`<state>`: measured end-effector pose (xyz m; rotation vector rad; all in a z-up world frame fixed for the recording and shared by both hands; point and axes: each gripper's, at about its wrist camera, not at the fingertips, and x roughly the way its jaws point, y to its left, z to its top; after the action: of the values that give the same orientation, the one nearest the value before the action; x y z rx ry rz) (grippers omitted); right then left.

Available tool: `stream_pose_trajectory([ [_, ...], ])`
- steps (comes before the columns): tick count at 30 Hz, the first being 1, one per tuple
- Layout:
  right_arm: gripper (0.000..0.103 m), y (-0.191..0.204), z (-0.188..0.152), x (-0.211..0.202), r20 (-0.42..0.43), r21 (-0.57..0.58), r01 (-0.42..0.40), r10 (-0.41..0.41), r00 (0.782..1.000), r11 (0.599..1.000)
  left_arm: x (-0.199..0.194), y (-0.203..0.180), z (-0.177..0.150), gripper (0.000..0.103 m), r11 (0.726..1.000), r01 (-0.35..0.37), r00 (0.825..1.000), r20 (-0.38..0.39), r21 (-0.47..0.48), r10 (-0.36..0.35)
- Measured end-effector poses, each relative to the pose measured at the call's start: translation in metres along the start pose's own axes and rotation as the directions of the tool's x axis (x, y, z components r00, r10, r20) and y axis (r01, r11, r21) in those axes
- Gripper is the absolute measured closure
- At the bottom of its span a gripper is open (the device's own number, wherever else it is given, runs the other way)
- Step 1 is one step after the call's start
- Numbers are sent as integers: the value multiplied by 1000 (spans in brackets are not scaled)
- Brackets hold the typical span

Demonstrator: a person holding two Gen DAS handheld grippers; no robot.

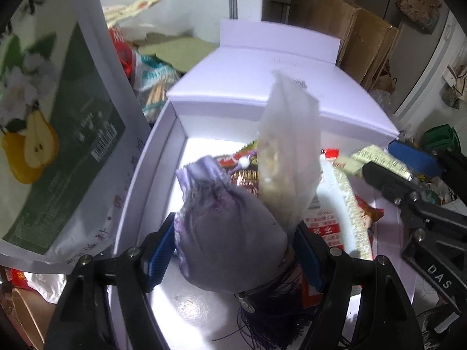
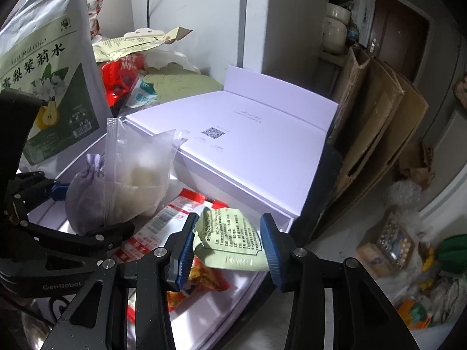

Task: Organize soft objects
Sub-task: 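Lower both held items into the gift box and open both tools, then withdraw both tools from the box back toward the counter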

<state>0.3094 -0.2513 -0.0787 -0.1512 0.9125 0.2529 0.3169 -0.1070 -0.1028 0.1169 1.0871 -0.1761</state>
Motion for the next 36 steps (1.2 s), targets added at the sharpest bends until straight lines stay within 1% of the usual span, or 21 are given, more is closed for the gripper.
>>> stream_pose_trajectory([
  [3, 59, 1, 1, -5, 8, 2, -14, 14, 1000, 1000, -12, 2, 3, 29, 1000, 9, 999, 39, -16, -8],
  [5, 56, 0, 3, -10, 17, 2, -15, 15, 1000, 1000, -20, 5, 6, 29, 999, 18, 998, 62, -41, -16],
  [9, 54, -2, 8, -29, 60, 16, -4, 3, 998, 1000, -42, 11, 12, 29, 996, -4, 992, 129, -84, 15],
  [13, 53, -2, 11, -49, 89, 8, 11, -11, 996, 1000, -61, 10, 14, 28, 997, -13, 987, 161, -80, 26],
  [17, 53, 1, 15, -70, 126, 1, 6, -6, 992, 1000, -83, 6, 14, 28, 997, -30, 975, 216, -66, 44],
  [19, 53, 3, 16, -79, 138, 4, 0, 0, 990, 1000, -94, 3, 15, 28, 998, -28, 971, 234, -60, 41],
  [24, 53, 5, 21, -105, 180, 13, -12, 10, 984, 1000, -133, 1, 12, 28, 998, -43, 948, 312, -52, 57],
  [29, 53, 7, 24, -139, 238, 10, -12, 9, 971, 1000, -173, 0, 6, 28, 998, -41, 927, 372, -47, 56],
  [36, 53, 15, 22, -191, 328, -4, -14, 15, 944, 1000, -231, -8, -12, 28, 998, -56, 880, 472, -22, 60],
])
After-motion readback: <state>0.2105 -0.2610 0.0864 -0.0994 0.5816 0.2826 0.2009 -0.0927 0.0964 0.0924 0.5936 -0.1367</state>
